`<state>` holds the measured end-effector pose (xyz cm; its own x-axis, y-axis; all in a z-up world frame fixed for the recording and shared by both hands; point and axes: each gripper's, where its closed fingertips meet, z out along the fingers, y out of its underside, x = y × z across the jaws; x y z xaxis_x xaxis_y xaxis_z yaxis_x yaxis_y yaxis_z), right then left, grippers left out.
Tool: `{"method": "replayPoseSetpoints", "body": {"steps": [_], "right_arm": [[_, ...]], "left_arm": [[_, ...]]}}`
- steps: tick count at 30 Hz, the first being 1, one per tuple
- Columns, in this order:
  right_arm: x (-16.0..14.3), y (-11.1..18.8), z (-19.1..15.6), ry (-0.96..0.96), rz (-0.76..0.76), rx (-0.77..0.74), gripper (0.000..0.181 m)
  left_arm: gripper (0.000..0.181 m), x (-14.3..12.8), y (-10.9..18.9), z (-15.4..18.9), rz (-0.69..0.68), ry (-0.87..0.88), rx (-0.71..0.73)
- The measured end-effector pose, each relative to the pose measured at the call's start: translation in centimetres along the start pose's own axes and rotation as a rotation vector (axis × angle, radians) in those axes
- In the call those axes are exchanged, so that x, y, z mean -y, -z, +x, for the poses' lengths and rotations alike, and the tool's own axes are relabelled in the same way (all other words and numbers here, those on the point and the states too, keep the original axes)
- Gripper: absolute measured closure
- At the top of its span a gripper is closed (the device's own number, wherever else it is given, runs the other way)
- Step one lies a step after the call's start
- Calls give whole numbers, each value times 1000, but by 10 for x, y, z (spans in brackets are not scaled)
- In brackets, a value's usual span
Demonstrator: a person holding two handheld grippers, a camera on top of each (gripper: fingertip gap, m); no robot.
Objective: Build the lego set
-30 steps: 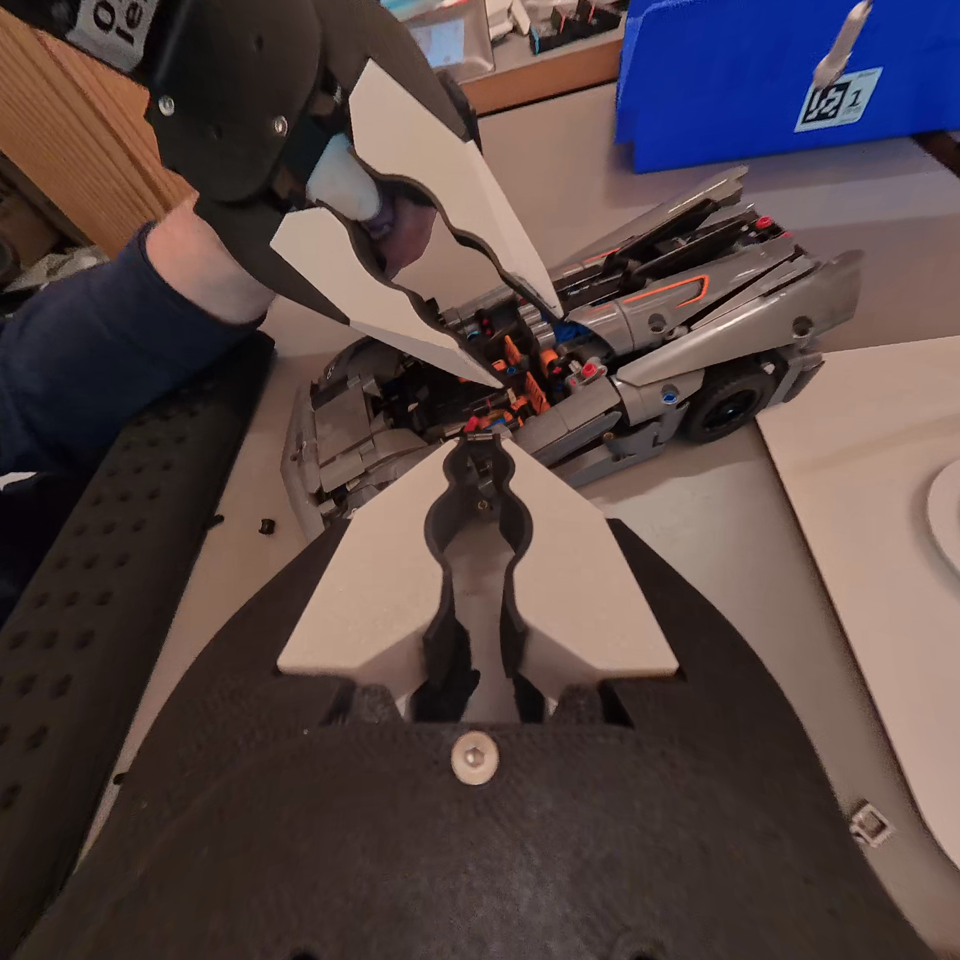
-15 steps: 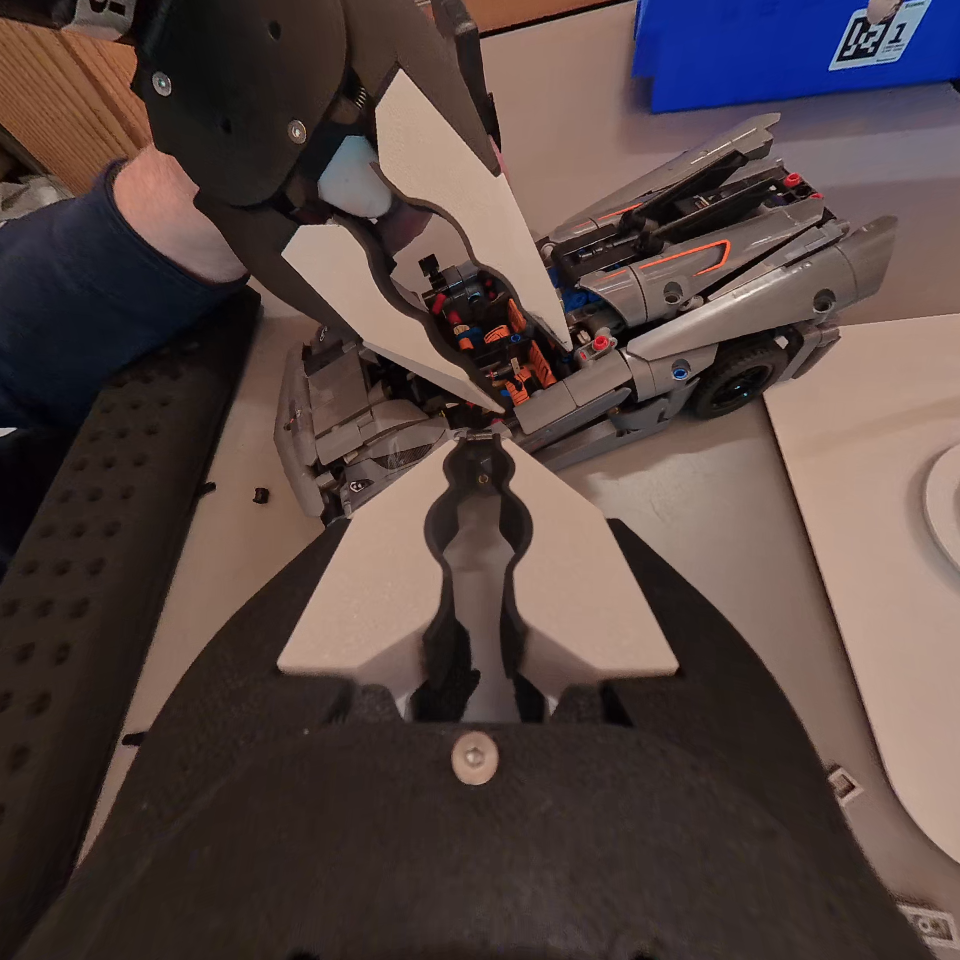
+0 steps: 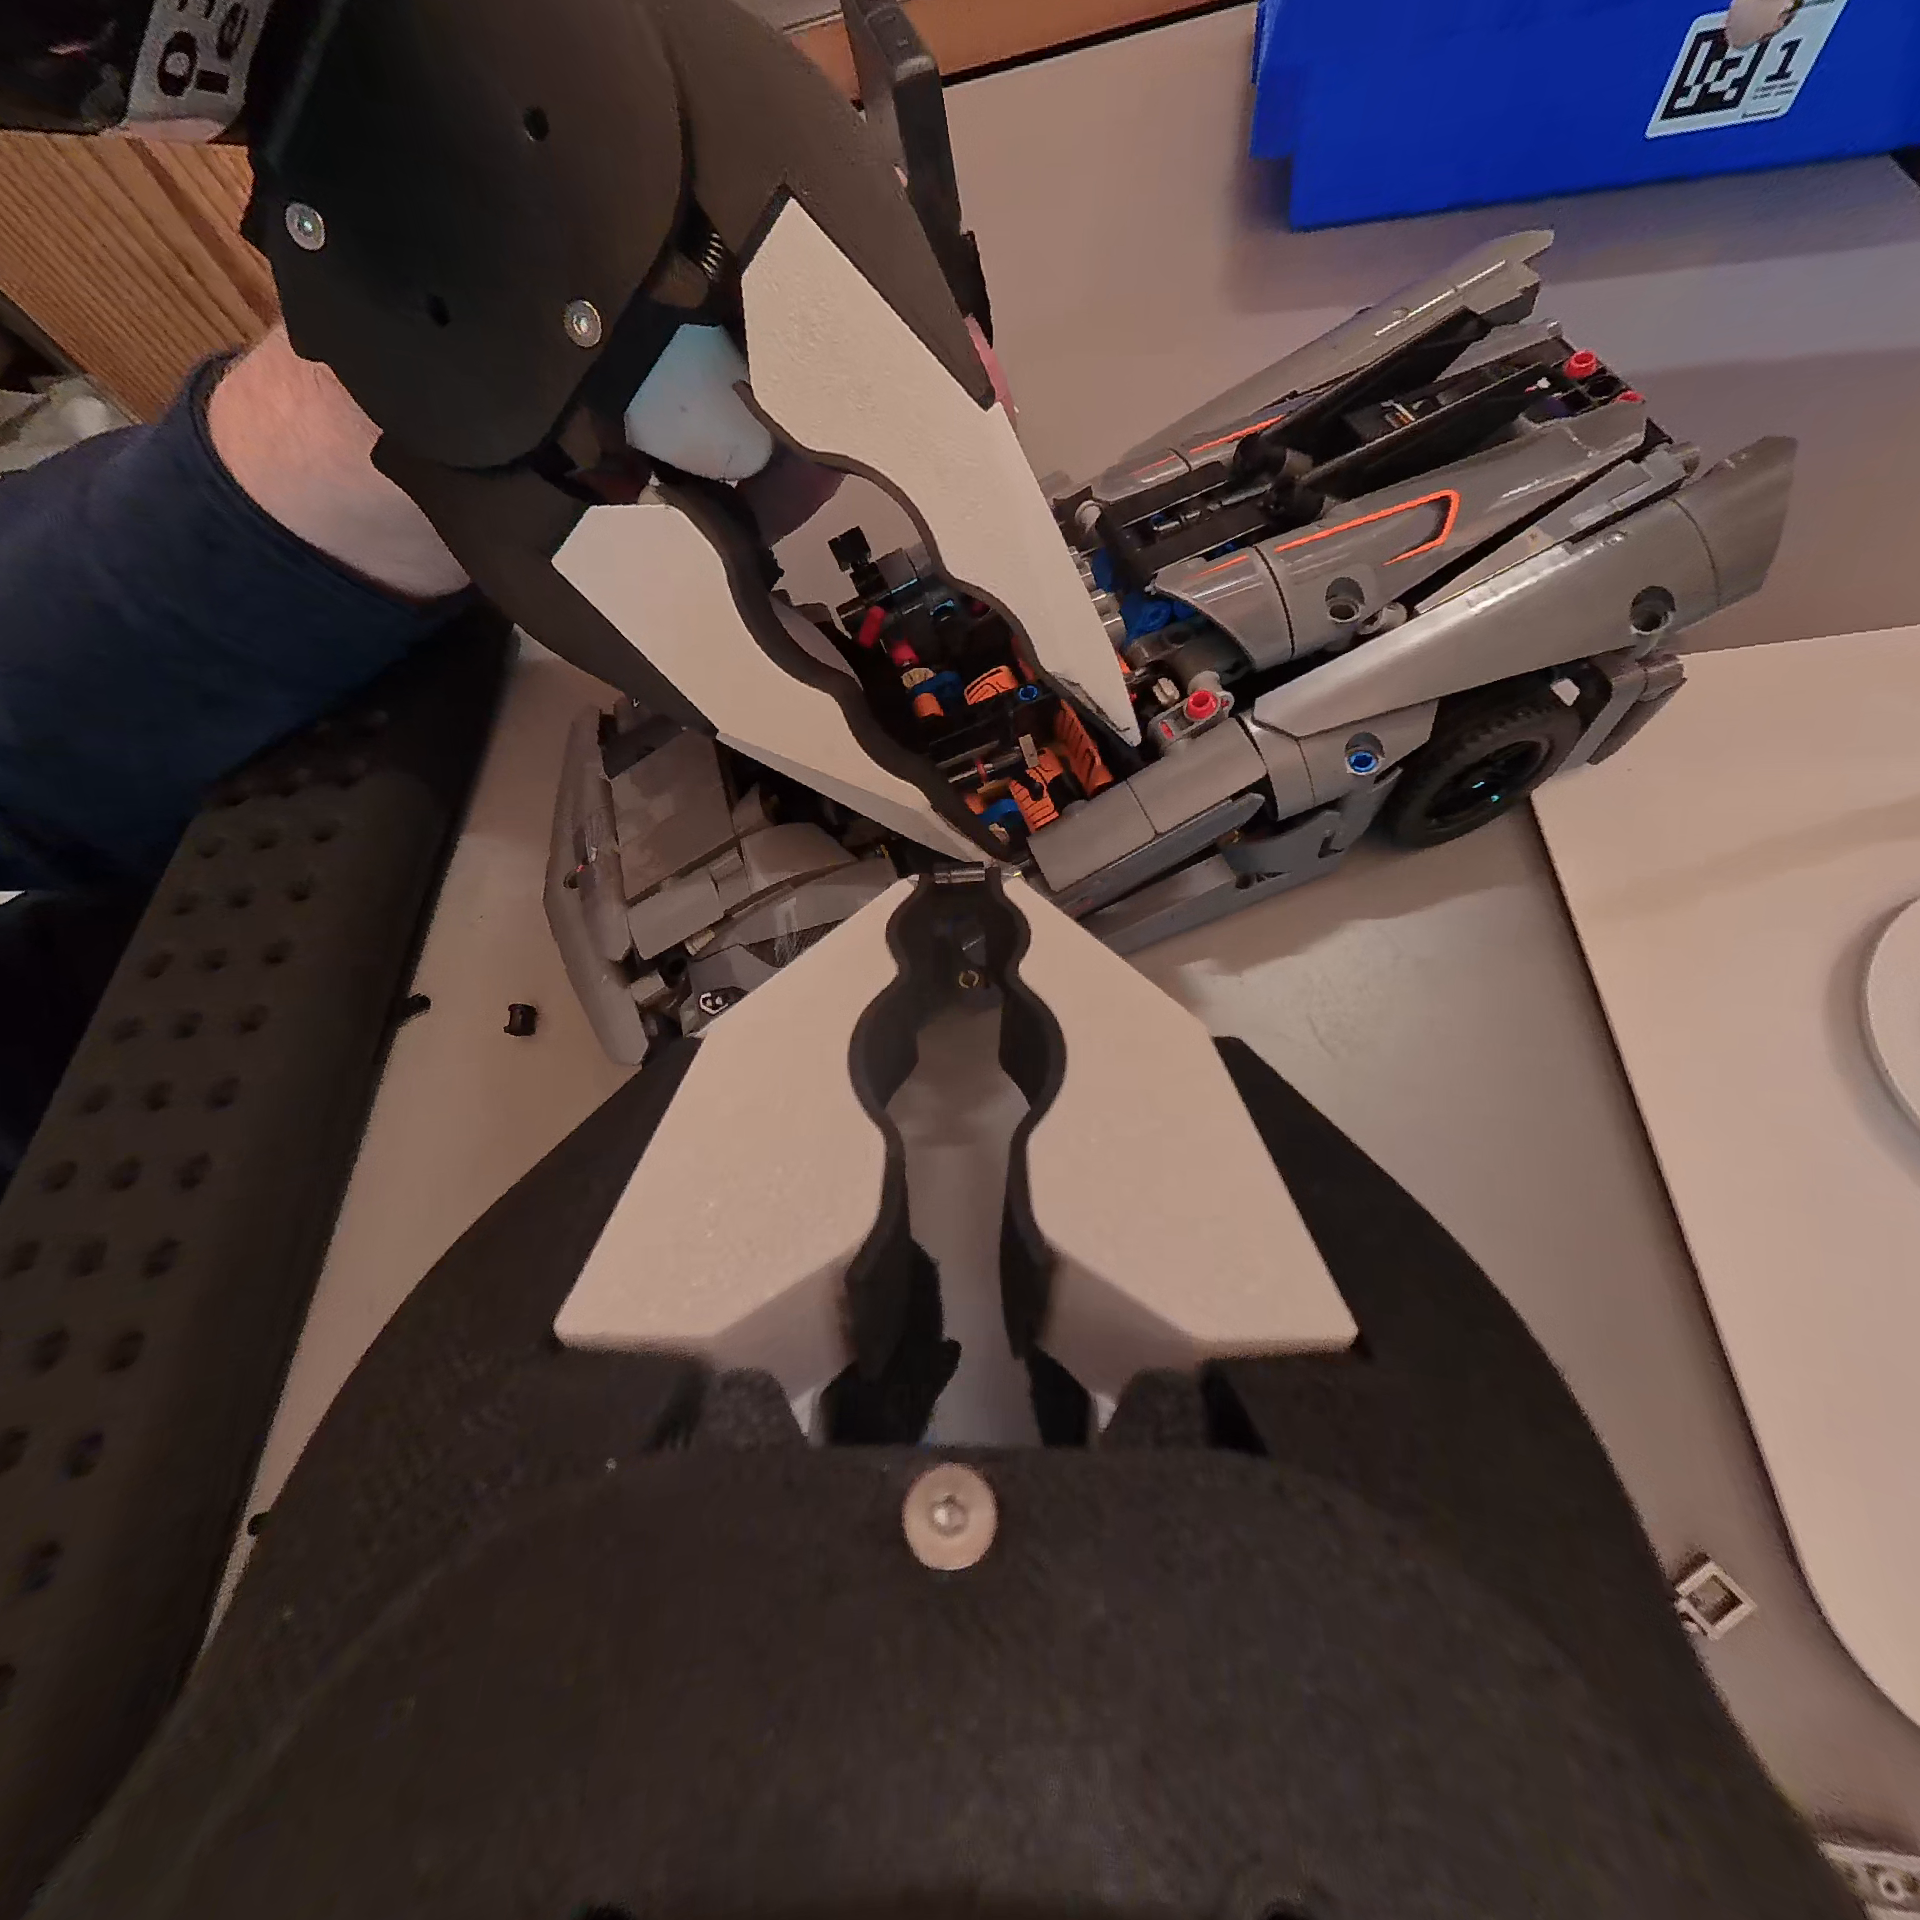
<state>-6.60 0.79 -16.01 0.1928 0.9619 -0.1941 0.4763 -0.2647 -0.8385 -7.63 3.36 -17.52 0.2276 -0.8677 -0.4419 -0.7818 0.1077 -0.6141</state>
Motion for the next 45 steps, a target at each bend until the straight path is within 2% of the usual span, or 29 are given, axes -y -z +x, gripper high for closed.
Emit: {"method": "replayPoseSetpoints", "body": {"steps": [13, 22, 28, 45], "right_arm": [[4, -4, 1, -6, 33, -12, 174], [3, -3, 1, 20, 47, -11, 174], [3, -3, 0, 66, 58, -24, 174], [6, -6, -4, 102, 89, -25, 174]], "left_arm": [[150, 1, 2, 6, 26, 67, -64], [143, 8, 6, 12, 86, 148, -145], [144, 7, 4, 13, 77, 168, -154], [134, 5, 6, 9, 48, 181, -127]]}}
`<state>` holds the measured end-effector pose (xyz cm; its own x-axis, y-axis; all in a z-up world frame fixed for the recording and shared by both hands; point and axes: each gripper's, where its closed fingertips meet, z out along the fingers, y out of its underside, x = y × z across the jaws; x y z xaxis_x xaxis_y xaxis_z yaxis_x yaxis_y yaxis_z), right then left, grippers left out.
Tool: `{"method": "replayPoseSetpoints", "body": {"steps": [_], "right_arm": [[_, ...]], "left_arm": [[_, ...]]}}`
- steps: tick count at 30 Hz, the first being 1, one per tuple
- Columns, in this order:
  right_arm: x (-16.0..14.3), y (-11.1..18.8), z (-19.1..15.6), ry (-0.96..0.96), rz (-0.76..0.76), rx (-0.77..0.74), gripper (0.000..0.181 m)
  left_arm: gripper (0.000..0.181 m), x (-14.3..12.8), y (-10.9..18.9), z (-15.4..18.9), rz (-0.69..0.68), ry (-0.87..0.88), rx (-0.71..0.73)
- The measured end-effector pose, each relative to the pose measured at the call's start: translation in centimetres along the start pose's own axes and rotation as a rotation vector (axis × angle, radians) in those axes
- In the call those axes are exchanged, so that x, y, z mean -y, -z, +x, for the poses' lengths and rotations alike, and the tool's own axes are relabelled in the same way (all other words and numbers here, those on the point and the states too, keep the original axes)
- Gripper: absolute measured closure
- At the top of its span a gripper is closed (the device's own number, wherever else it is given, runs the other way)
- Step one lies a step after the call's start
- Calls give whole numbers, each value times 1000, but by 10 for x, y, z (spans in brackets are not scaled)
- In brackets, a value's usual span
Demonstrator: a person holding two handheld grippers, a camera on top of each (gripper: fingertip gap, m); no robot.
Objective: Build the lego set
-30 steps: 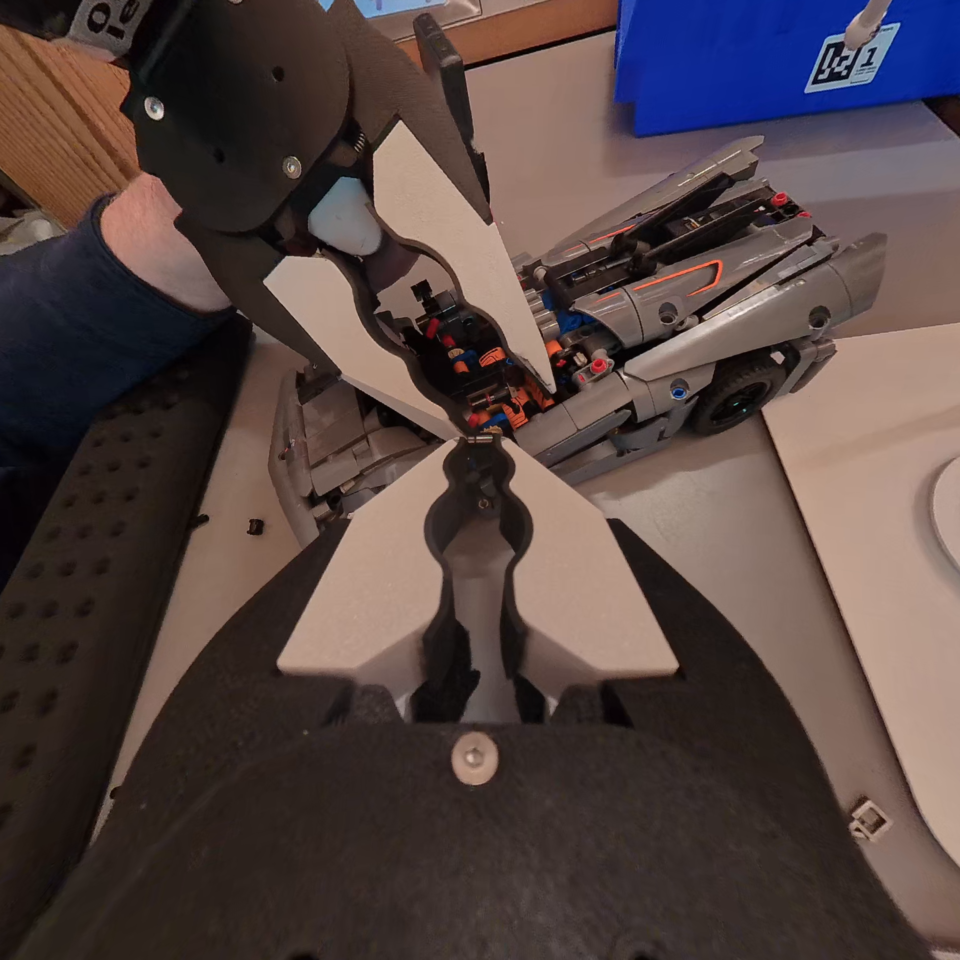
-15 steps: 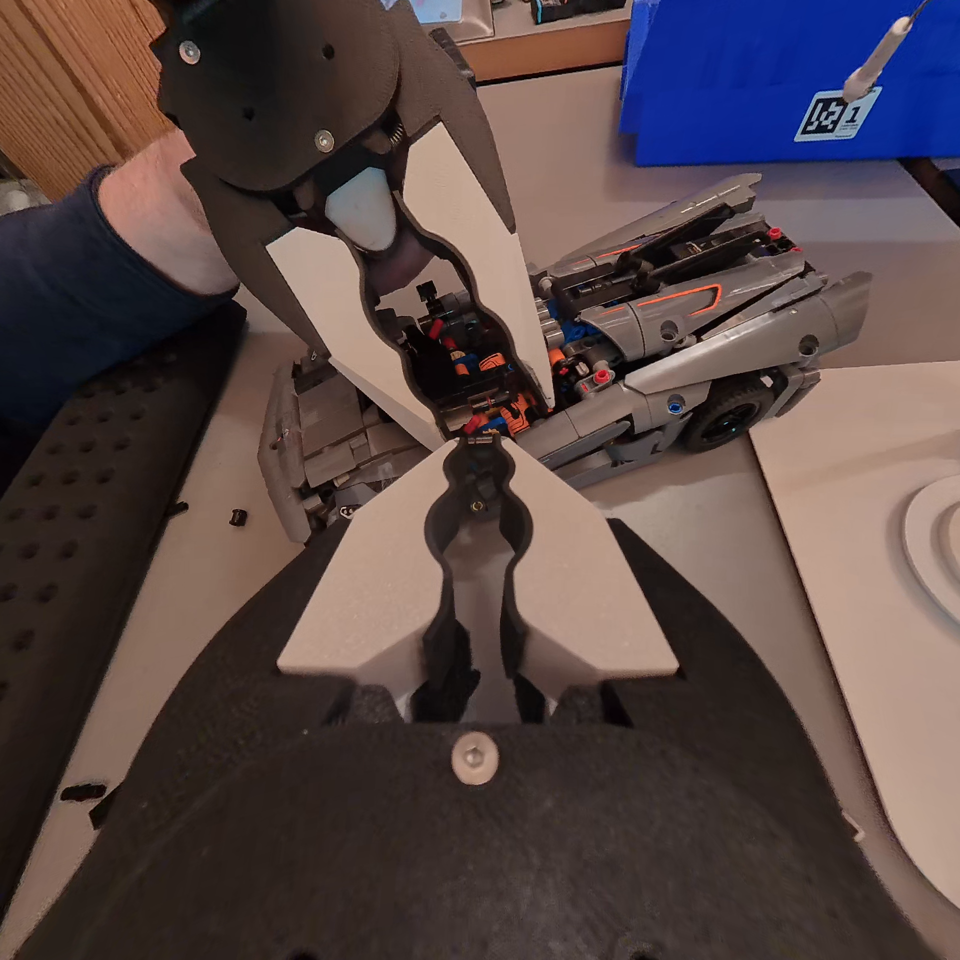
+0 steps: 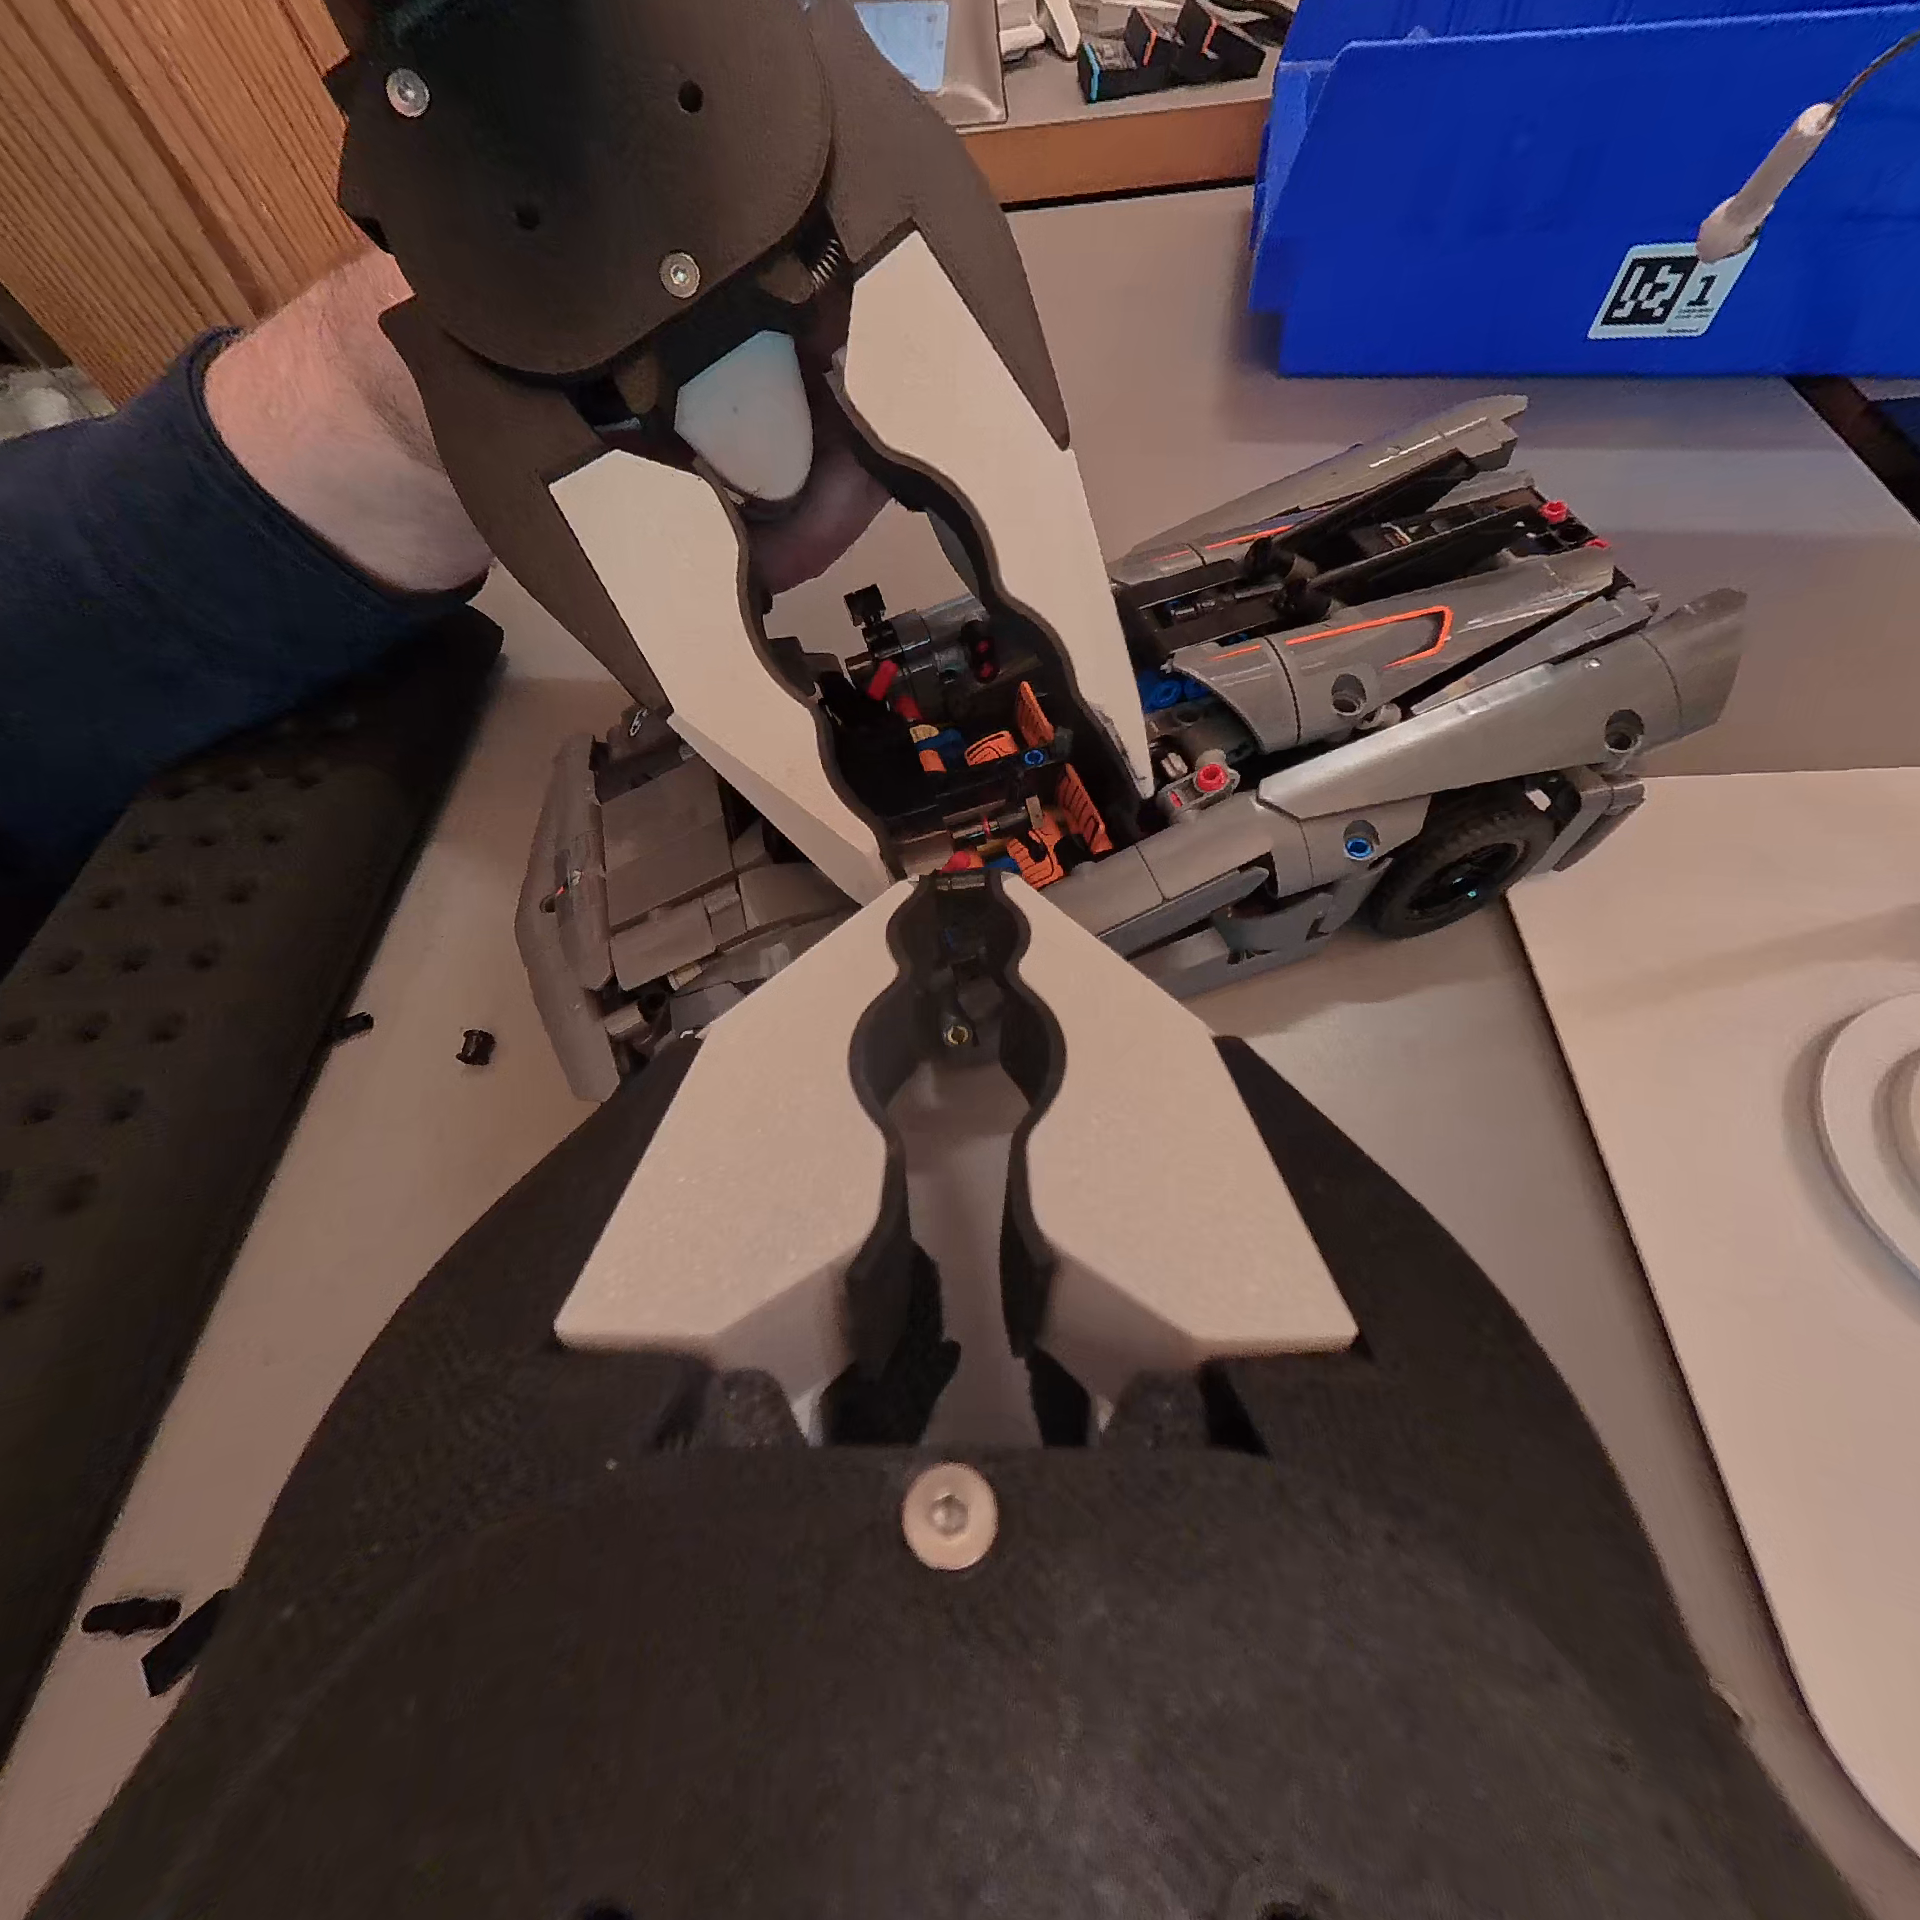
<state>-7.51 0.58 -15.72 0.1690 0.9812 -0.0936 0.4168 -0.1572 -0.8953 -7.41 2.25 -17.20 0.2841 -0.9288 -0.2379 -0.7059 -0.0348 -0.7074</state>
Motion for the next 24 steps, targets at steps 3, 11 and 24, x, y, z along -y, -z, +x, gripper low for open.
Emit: {"method": "replayPoseSetpoints", "body": {"steps": [3, 11, 24], "right_arm": [[0, 0, -1, 5, 3, 1, 174], [-1, 1, 2, 7, 4, -6, 174], [-1, 1, 3, 36, 2, -28, 174]], "left_arm": [[133, 0, 0, 1, -2, 5, -5], [136, -1, 0, 2, -11, 26, -15], [136, -2, 0, 5, -2, 87, -62]]}}
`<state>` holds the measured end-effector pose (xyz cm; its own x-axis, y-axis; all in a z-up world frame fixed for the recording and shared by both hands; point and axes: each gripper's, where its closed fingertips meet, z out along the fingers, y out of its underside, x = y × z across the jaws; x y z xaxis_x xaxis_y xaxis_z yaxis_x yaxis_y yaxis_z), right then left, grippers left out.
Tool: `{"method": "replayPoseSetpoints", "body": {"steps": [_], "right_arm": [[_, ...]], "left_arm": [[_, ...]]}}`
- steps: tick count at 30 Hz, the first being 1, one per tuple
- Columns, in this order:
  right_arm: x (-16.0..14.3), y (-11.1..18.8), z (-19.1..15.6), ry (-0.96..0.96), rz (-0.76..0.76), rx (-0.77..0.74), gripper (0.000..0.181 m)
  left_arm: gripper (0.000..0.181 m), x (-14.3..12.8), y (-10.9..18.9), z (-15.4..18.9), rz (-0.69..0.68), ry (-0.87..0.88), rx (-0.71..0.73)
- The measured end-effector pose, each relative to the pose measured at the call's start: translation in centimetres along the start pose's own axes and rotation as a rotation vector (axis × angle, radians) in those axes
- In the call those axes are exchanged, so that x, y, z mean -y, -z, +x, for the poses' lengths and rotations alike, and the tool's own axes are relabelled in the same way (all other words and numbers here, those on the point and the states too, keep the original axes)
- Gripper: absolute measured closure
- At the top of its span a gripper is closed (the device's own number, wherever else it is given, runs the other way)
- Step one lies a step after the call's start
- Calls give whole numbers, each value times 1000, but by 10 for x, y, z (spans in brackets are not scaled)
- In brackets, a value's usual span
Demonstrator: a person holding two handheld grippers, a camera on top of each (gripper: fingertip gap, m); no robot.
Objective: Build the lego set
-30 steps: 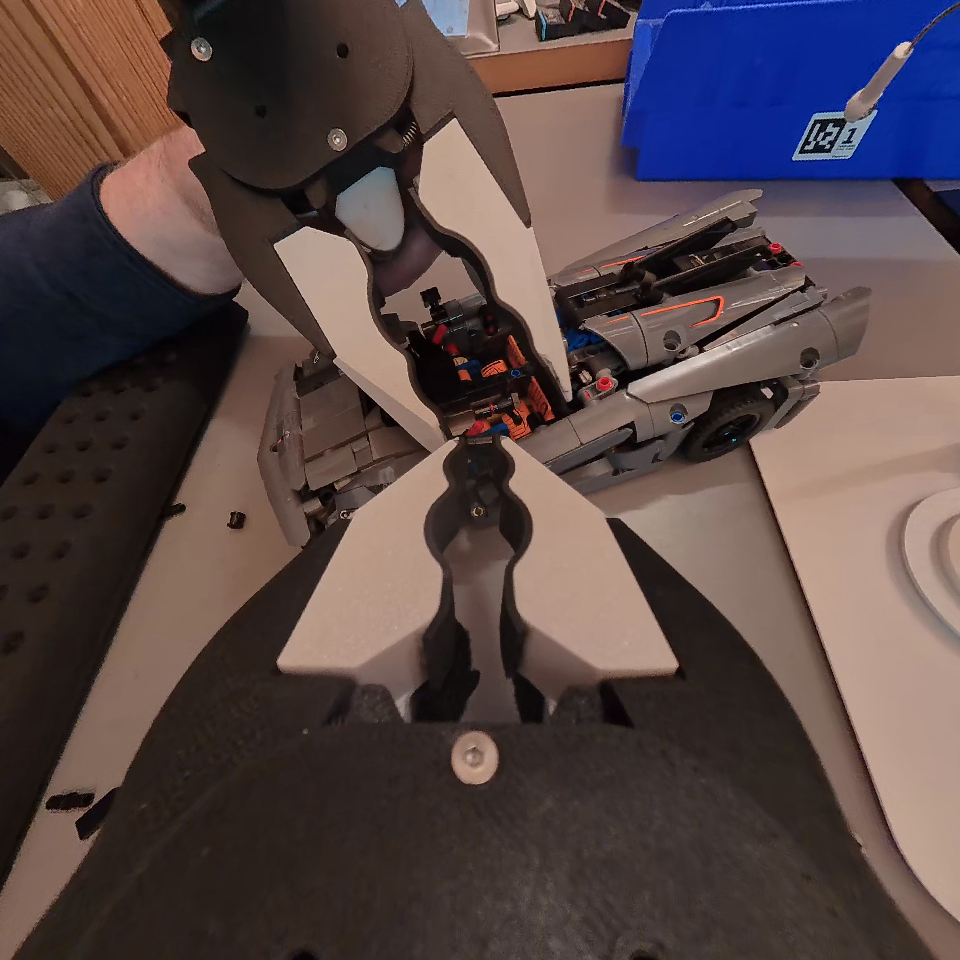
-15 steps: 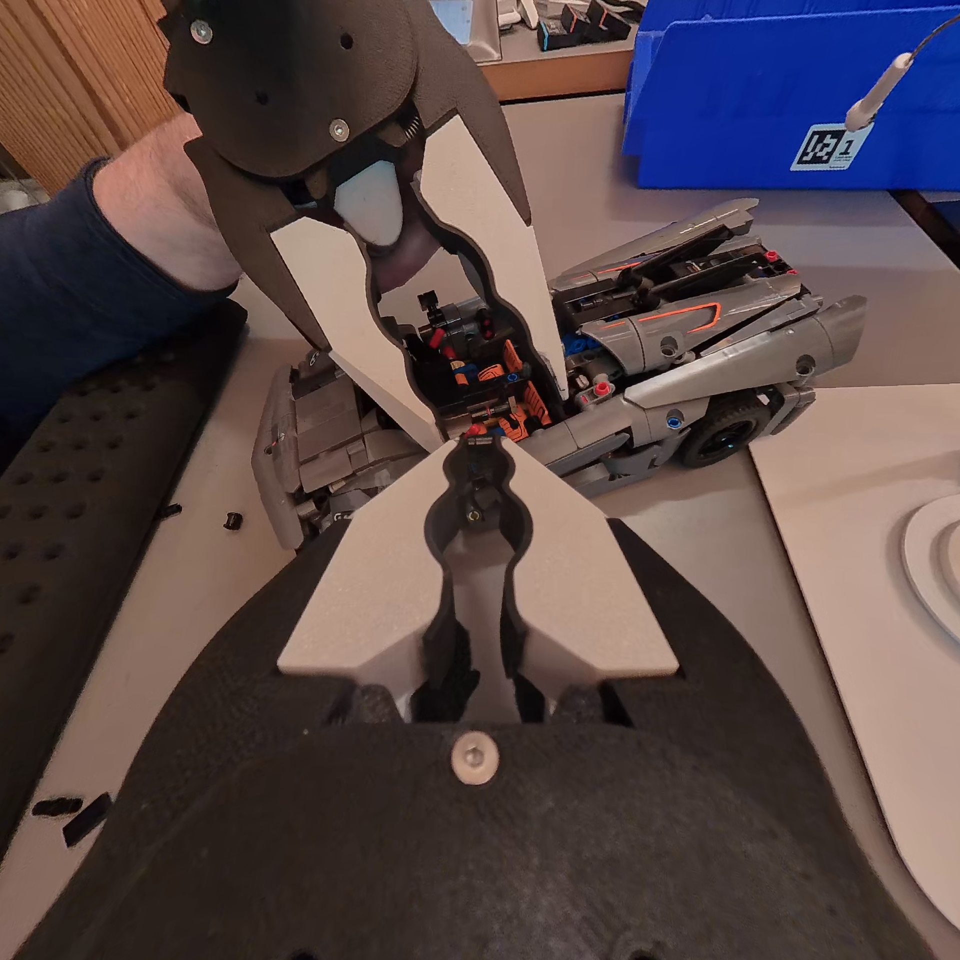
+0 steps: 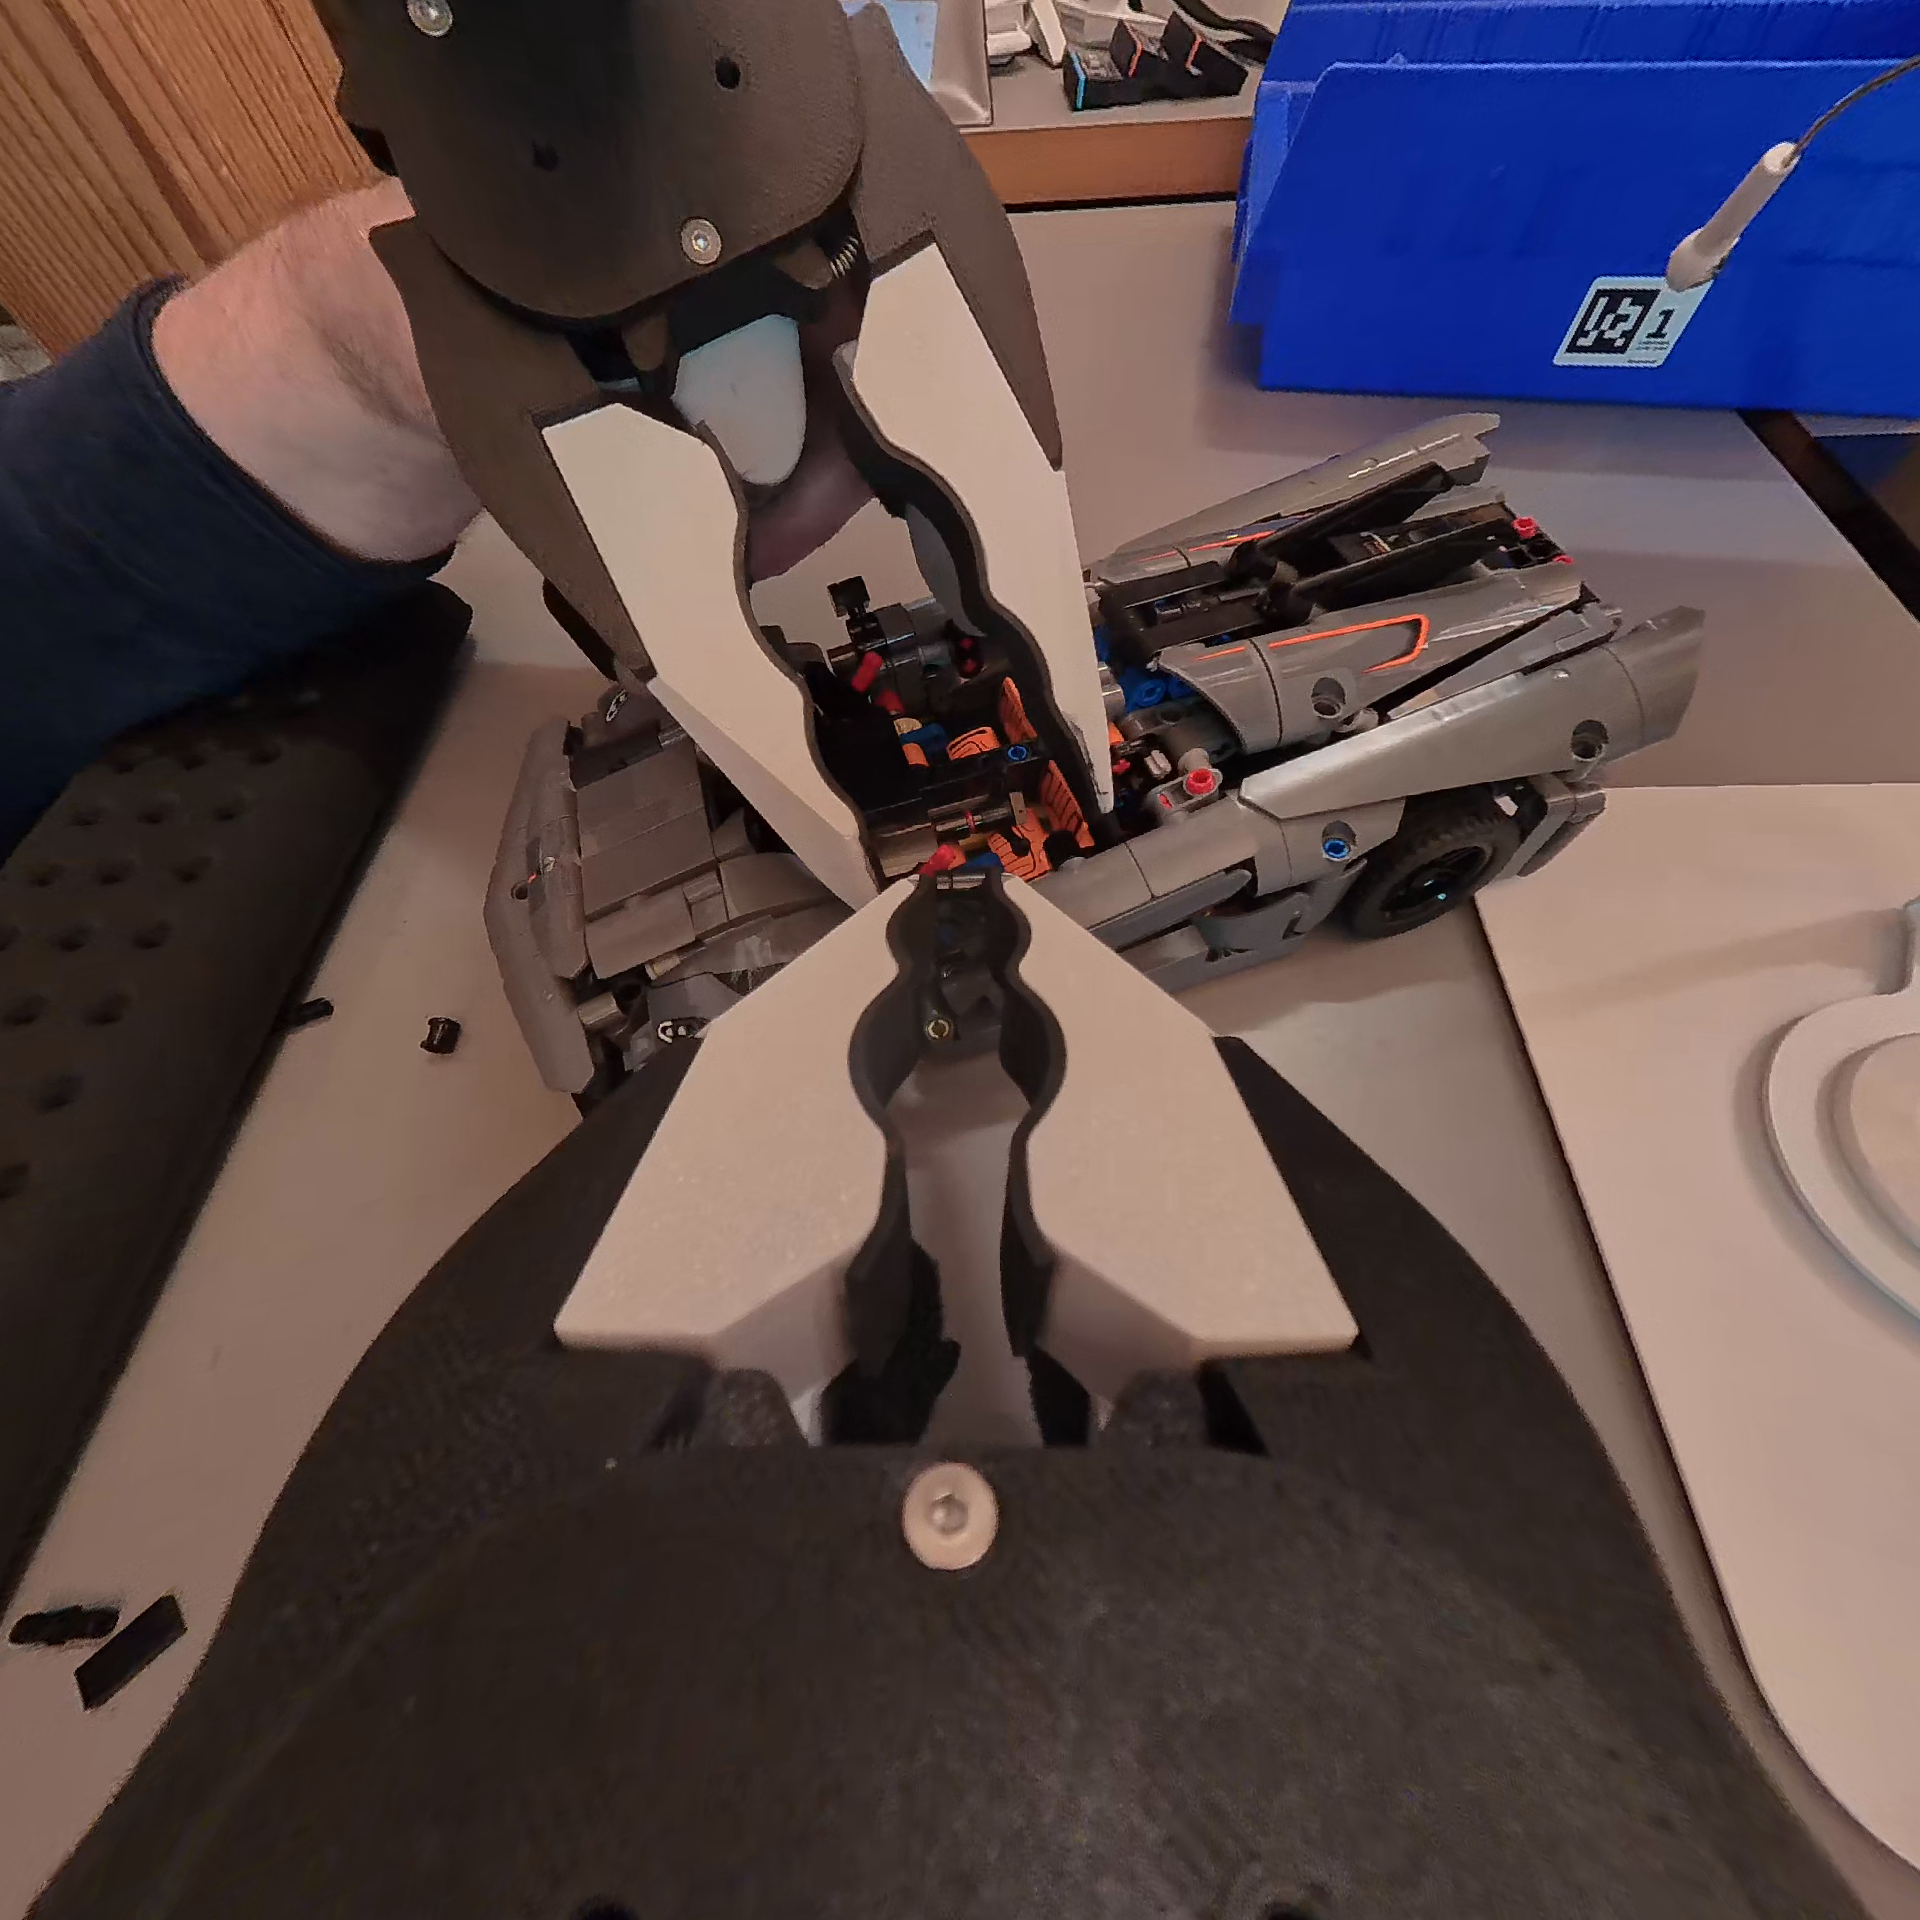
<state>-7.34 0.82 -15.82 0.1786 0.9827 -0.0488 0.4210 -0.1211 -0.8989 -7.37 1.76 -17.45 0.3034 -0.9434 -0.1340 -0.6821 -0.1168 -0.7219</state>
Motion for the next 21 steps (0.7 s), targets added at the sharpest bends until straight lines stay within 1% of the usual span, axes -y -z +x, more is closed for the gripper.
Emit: {"method": "replayPoseSetpoints", "body": {"steps": [6, 21], "right_arm": [[0, -1, 0, 31, 1, -25, 174], [-1, -1, 2, 67, 18, -62, 174]], "left_arm": [[141, 3, -5, 3, 7, 11, -12], [143, 2, -8, -1, -16, -1, 26]]}}
